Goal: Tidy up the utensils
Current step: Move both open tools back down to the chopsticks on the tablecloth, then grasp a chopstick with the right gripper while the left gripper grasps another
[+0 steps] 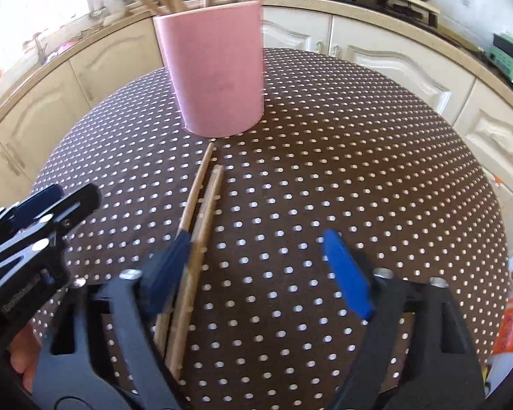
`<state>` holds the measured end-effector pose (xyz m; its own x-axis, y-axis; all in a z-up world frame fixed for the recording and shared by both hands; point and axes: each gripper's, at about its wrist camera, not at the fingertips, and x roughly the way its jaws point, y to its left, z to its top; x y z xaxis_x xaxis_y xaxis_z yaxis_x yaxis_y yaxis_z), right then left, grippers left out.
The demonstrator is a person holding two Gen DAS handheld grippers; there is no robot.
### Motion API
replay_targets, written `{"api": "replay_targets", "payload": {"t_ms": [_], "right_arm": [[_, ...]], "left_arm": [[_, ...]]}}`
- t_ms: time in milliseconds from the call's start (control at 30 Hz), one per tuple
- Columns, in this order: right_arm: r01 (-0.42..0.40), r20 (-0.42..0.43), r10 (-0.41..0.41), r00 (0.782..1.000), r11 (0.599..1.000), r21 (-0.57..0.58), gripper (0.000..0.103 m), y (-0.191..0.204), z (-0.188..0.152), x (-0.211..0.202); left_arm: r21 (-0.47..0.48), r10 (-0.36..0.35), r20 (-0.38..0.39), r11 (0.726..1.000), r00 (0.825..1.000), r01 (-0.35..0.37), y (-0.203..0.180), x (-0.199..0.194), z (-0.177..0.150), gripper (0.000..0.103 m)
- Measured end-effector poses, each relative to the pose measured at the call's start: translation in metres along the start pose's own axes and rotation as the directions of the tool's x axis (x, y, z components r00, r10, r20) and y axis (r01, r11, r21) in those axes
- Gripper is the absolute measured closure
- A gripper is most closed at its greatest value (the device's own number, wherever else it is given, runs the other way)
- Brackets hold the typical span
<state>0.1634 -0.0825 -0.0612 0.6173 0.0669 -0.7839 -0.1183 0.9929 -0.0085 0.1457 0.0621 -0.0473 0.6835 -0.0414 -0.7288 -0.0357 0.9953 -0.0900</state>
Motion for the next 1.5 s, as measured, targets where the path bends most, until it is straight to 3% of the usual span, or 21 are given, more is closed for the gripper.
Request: {"api": "replay_targets", "payload": {"t_ms": [33, 67, 167, 333, 467, 767, 933, 1000, 1033, 1067, 1267, 1500], "right_arm": [[-0.022, -0.001, 0.022, 1.000, 1.000, -0.005, 0.073, 0.003, 0.001, 0.000], [-0.019, -0.004, 0.019, 1.000, 1.000, -0.009, 0.082, 0.004, 0.001, 0.000], [-0.047, -0.001, 0.047, 0.999, 0.999, -0.012, 0.094, 0.005, 0.001, 0.003], [-0.147, -0.003, 0.147, 0.989, 0.988, 0.057, 0.096, -0.013, 0.002, -0.001], [-0.159, 0.010, 0.159, 0.987, 0.984, 0.080, 0.096, -0.021, 0.002, -0.005], [-0.171, 0.028, 0.168, 0.985, 0.975, 0.143, 0.096, -0.047, -0.004, -0.012], [-0.176, 0.031, 0.174, 0.984, 0.969, 0.171, 0.096, -0.071, -0.010, -0.018], [-0.186, 0.041, 0.182, 0.983, 0.965, 0.187, 0.096, -0.076, -0.010, -0.021], [-0.197, 0.046, 0.191, 0.980, 0.962, 0.192, 0.096, -0.076, -0.008, -0.025], [-0.205, 0.049, 0.199, 0.979, 0.959, 0.195, 0.097, -0.078, -0.010, -0.026], [-0.199, 0.070, 0.189, 0.979, 0.961, 0.194, 0.097, -0.086, -0.005, -0.038], [-0.196, 0.137, 0.172, 0.976, 0.963, 0.187, 0.097, -0.090, 0.005, -0.063]], "left_arm": [[-0.001, -0.001, -0.006, 1.000, 1.000, 0.001, 0.000, 0.001, 0.001, 0.045], [-0.001, -0.003, -0.011, 1.000, 1.000, 0.003, -0.001, 0.002, 0.001, 0.045], [-0.003, -0.017, -0.027, 1.000, 0.999, 0.017, -0.004, 0.003, 0.002, 0.045], [0.011, -0.053, -0.056, 0.998, 0.997, 0.054, -0.016, 0.005, 0.004, 0.045], [0.028, -0.089, -0.094, 0.995, 0.992, 0.091, -0.033, 0.009, 0.005, 0.045], [0.091, -0.067, -0.151, 0.993, 0.986, 0.082, -0.070, 0.028, 0.009, 0.045], [0.125, -0.037, -0.111, 0.991, 0.993, 0.051, -0.081, 0.035, 0.010, 0.045], [0.125, -0.019, -0.095, 0.992, 0.995, 0.031, -0.082, 0.036, 0.011, 0.068], [0.129, -0.009, -0.089, 0.991, 0.996, 0.021, -0.082, 0.037, 0.012, 0.086], [0.130, -0.012, -0.089, 0.991, 0.996, 0.023, -0.080, 0.037, 0.012, 0.094], [0.085, -0.026, -0.099, 0.996, 0.995, 0.035, -0.068, 0.035, 0.014, 0.095], [0.066, -0.049, -0.049, 0.996, 0.998, 0.052, -0.058, 0.015, 0.016, 0.096]]}}
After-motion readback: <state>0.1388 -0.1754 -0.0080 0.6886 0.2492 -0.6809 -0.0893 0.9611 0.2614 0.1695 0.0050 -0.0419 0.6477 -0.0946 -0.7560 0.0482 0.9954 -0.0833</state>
